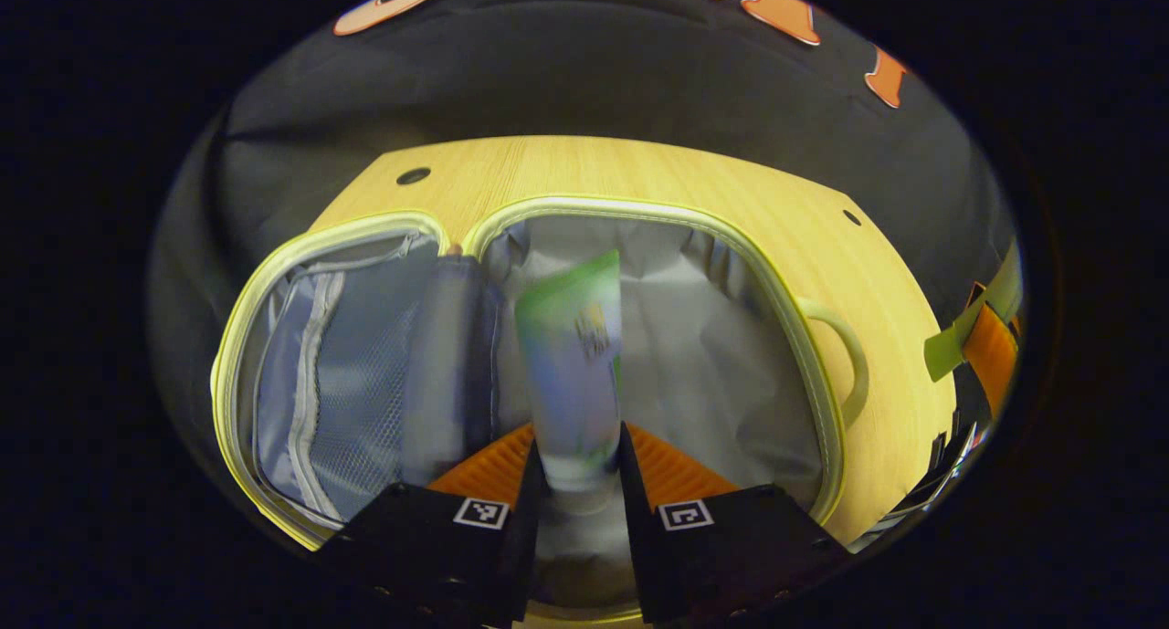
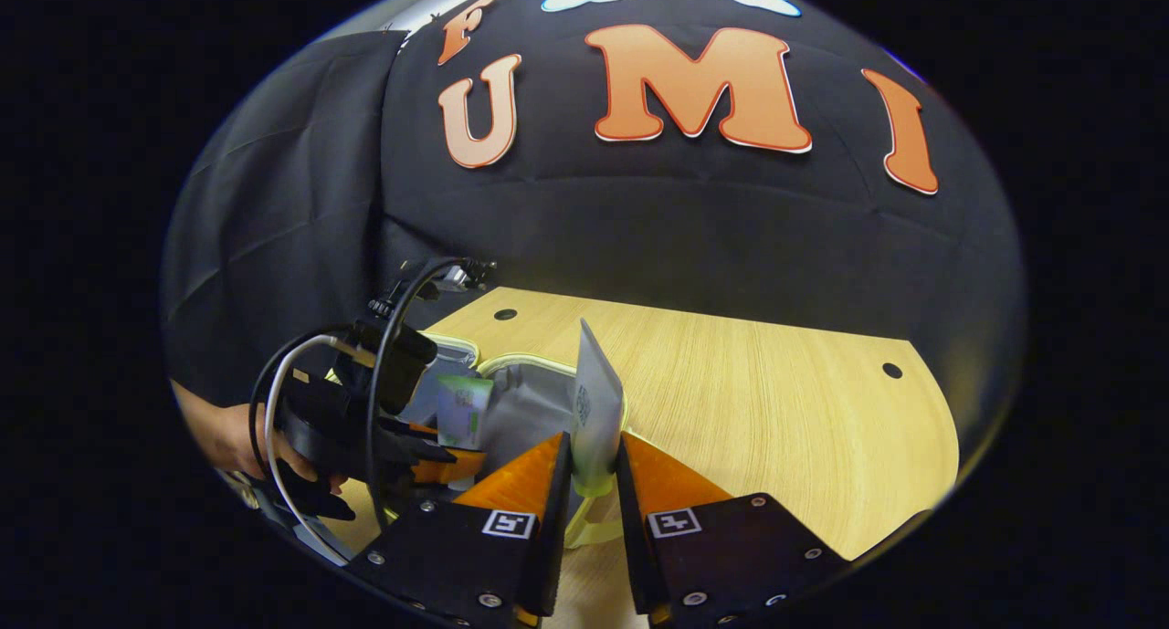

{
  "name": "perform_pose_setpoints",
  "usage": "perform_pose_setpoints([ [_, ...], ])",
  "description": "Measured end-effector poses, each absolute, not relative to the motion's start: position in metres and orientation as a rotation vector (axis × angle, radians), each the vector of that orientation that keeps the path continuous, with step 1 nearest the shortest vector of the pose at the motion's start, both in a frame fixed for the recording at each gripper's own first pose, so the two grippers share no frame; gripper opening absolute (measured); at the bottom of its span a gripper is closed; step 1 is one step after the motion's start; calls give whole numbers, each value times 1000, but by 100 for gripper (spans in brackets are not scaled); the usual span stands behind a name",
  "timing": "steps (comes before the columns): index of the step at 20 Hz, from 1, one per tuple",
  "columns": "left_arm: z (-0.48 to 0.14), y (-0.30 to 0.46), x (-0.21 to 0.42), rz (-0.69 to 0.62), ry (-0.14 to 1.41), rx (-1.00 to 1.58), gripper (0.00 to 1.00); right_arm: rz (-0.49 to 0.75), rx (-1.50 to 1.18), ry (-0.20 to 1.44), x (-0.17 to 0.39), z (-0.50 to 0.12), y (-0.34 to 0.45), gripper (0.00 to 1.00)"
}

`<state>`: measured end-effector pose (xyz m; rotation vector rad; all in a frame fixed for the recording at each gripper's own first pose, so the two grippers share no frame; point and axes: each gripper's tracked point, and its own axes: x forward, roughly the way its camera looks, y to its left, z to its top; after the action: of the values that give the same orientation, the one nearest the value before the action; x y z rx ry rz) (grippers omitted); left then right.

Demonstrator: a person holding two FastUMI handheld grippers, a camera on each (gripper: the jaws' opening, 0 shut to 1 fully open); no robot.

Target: First open the suitcase, pack the skin care products into it, and then close the suitcase.

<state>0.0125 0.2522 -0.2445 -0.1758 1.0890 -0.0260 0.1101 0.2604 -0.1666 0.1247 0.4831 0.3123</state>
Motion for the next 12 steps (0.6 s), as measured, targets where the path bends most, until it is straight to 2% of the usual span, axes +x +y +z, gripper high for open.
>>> perform_pose_setpoints([
  [4, -261, 250, 7, 33, 1186, -201, 44, 333, 145, 528, 117, -180, 269, 31],
  [8, -259, 252, 9, 44, 1156, -225, 44, 355, 175, 578, 123, -193, 278, 31],
  [10, -249, 245, 6, 5, 1128, -266, 48, 370, 180, 601, 125, -199, 285, 31],
  [12, -234, 244, 2, -19, 1087, -289, 62, 383, 188, 630, 126, -208, 293, 31],
])
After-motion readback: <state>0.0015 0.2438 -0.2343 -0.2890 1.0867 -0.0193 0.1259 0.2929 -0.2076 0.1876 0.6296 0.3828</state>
